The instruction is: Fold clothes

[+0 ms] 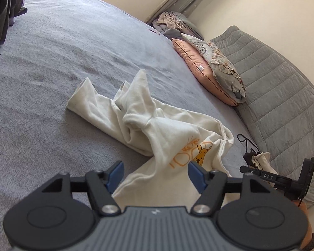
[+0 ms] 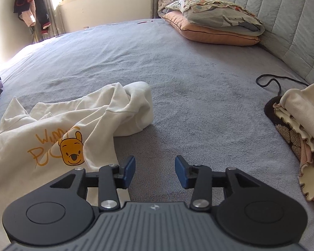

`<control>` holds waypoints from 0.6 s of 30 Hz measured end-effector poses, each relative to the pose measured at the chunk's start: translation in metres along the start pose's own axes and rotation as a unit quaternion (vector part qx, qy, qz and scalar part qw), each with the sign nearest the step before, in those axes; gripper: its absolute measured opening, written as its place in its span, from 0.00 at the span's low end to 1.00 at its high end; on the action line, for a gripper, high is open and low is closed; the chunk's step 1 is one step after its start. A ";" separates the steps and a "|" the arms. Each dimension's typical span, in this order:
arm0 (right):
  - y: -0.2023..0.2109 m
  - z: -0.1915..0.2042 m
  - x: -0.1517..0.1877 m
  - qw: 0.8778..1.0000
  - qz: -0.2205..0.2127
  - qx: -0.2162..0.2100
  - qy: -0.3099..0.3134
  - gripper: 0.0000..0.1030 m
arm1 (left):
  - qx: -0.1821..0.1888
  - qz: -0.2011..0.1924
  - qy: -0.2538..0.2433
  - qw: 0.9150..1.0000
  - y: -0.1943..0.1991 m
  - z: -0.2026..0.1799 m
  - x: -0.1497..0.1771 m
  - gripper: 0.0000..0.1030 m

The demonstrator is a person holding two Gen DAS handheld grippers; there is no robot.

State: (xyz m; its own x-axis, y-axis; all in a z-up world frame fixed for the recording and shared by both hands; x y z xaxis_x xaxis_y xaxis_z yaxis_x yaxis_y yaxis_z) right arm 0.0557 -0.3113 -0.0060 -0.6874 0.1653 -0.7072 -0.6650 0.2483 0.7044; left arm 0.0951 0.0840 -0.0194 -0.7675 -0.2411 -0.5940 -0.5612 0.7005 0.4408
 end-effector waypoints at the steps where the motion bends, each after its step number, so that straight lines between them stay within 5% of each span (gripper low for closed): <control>1: 0.000 0.002 -0.002 1.000 -0.003 -0.001 -0.002 0.45 | -0.001 -0.009 0.001 1.000 0.000 0.000 -0.005 0.68; 11: -0.008 0.027 -0.020 0.999 -0.020 -0.035 -0.030 0.48 | 0.005 -0.069 0.068 0.995 -0.030 0.014 -0.027 0.65; 18: -0.023 0.052 -0.015 0.999 0.000 -0.048 -0.018 0.47 | -0.011 -0.077 0.062 0.995 -0.039 0.019 -0.025 0.35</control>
State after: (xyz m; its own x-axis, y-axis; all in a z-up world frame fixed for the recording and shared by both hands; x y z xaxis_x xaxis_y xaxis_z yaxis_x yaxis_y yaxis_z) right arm 0.0969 -0.2699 -0.0145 -0.6770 0.1995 -0.7084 -0.6915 0.1570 0.7051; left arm 0.1419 0.0754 -0.0342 -0.7038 -0.4262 -0.5683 -0.6803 0.6348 0.3664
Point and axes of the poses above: each gripper's, at about its wrist camera, not at the fingertips, and y roughly against the way its jaws point, z to its left, x to its underside, the point moved 3 cm from there along -y, roughly the way its jaws point, and after that the axes turned 10 degrees about x, right-handed, at the moved point
